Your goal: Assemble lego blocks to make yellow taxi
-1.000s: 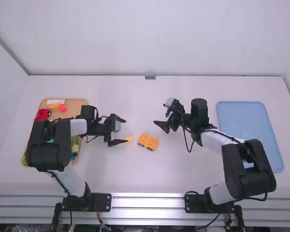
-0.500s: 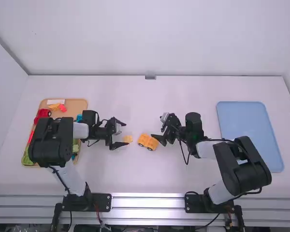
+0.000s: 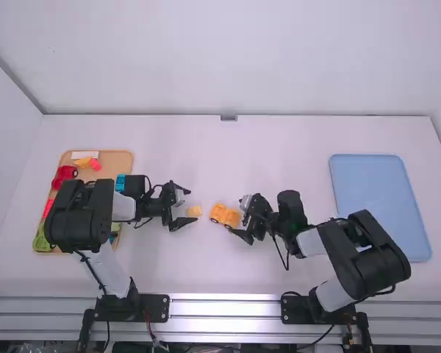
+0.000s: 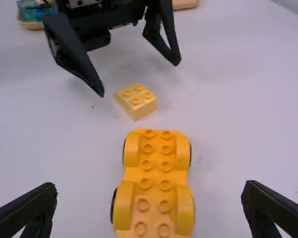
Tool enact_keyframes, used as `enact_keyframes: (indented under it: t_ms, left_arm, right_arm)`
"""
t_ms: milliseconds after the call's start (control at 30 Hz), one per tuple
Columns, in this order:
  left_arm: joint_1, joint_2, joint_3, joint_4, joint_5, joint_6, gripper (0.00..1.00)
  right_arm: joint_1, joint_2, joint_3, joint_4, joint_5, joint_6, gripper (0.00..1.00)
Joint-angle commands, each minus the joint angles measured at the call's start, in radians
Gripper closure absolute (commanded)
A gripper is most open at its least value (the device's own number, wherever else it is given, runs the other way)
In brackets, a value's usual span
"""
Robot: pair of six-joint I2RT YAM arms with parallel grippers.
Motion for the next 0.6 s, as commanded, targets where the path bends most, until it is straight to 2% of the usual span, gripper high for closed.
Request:
enact_keyframes:
  t_ms: [0, 167, 200, 333, 567]
  left_arm:
    - [-0.008, 0.004, -0.005, -0.019, 0.029, -0.016, 0.01]
    - [-0.023, 0.007, -0.012, -0.033, -0.009, 0.011, 0.01]
    - [-0.032, 0.012, -0.019, -0.031, -0.018, 0.055, 0.05]
    - [-0.048, 0.018, -0.023, -0.025, -0.06, 0.061, 0.14]
    - [-0.026, 0.037, -0.015, -0.013, -0.089, 0.026, 0.2]
  right_arm:
    - [0.02, 0.006, -0.014, 0.003, 0.043, 0.001, 0.01]
    - [0.043, 0.129, 0.016, 0.087, 0.067, 0.003, 0.01]
    - [0.038, 0.187, 0.042, 0.114, 0.036, 0.002, 0.01]
    - [0.026, 0.266, 0.076, 0.164, -0.035, 0.019, 0.01]
    - [0.016, 0.344, 0.123, 0.19, -0.078, 0.055, 0.01]
